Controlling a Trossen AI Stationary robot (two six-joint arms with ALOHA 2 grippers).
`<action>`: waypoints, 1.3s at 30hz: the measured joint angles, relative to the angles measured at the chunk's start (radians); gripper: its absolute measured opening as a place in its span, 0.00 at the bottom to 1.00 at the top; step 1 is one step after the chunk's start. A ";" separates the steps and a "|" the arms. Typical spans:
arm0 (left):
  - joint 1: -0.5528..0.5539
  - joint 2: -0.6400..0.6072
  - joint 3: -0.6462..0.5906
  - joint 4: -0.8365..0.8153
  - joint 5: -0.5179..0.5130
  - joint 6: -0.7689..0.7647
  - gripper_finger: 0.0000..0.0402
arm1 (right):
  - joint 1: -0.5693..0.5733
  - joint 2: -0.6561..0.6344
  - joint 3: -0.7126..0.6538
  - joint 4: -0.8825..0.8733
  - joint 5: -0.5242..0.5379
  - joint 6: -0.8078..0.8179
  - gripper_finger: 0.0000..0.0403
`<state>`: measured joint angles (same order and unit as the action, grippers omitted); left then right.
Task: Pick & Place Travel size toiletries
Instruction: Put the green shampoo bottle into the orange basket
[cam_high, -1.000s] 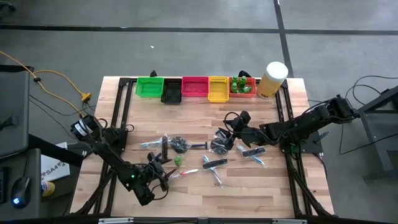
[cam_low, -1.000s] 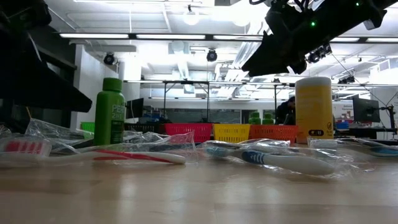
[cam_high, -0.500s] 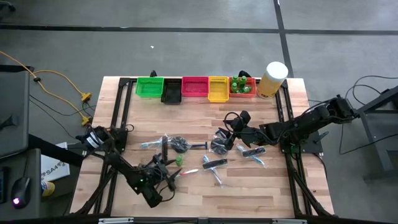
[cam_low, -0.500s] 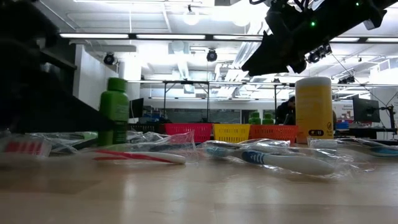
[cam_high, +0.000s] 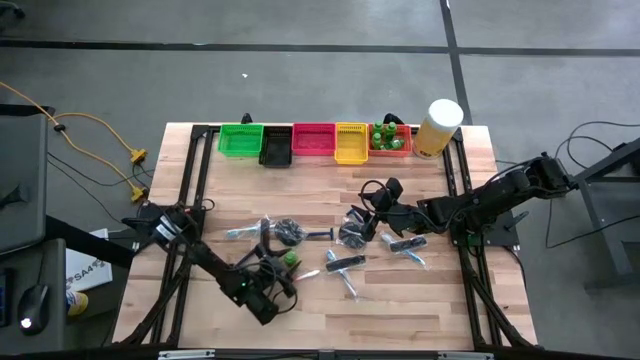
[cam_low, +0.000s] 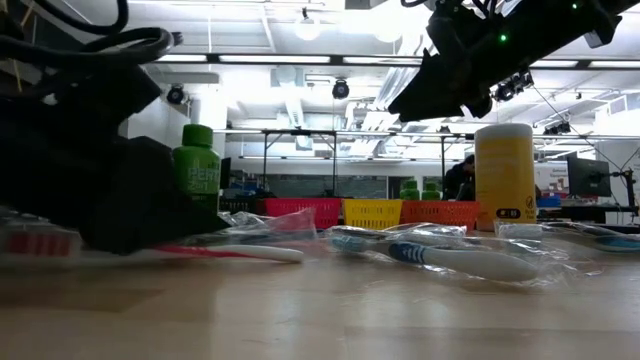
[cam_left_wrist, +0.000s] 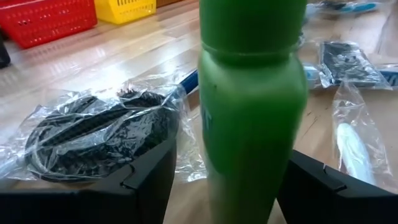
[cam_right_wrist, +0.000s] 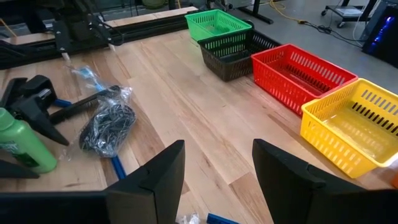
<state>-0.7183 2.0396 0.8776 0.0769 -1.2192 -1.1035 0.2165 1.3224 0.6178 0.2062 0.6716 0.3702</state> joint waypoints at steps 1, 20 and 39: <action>0.000 0.000 0.000 0.000 0.002 0.000 0.57 | 0.000 0.000 0.000 0.000 -0.001 0.000 0.45; -0.001 -0.077 -0.003 -0.013 0.098 0.299 0.19 | 0.000 0.109 0.000 0.277 -0.320 -0.239 0.45; 0.121 -0.196 -0.002 0.146 0.288 0.739 0.18 | 0.006 0.614 0.132 0.930 -0.666 -0.544 0.45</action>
<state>-0.5977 1.8438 0.8761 0.2230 -0.9310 -0.3646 0.2222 1.9360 0.7500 1.1363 0.0060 -0.1735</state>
